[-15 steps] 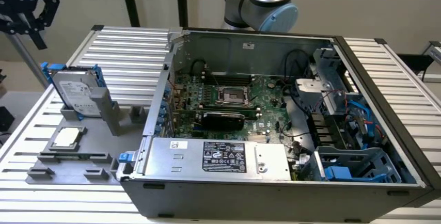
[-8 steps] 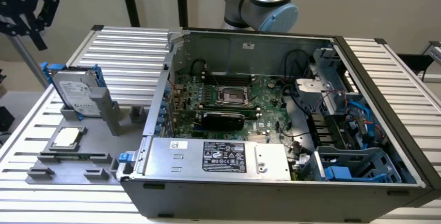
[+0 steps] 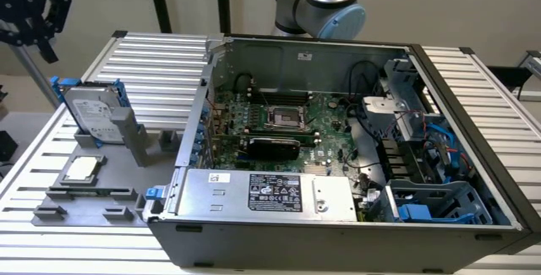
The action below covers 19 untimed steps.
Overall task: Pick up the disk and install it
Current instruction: 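Pick up the disk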
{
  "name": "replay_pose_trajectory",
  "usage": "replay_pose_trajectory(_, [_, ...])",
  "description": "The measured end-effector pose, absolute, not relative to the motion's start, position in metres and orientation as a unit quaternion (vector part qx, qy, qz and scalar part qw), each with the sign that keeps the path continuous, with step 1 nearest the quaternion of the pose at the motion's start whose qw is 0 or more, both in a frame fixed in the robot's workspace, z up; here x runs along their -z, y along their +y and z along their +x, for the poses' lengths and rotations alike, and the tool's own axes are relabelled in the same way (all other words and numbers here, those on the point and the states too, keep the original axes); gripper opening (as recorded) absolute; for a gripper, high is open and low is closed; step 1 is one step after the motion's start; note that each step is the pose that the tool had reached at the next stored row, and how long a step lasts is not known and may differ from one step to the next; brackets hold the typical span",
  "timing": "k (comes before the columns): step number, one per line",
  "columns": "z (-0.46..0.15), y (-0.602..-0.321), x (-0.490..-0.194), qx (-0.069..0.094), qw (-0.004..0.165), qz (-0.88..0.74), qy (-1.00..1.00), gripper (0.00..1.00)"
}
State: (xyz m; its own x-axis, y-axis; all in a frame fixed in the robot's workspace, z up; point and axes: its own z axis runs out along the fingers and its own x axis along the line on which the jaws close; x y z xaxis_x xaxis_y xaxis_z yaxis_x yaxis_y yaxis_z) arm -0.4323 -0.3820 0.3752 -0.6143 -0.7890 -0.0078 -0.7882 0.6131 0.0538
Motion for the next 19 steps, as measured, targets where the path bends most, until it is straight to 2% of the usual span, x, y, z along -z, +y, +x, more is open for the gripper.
replay_pose_trajectory(19, [-0.4323, -0.3820, -0.3724, 0.024, 0.012, 0.586, -0.810, 0.11])
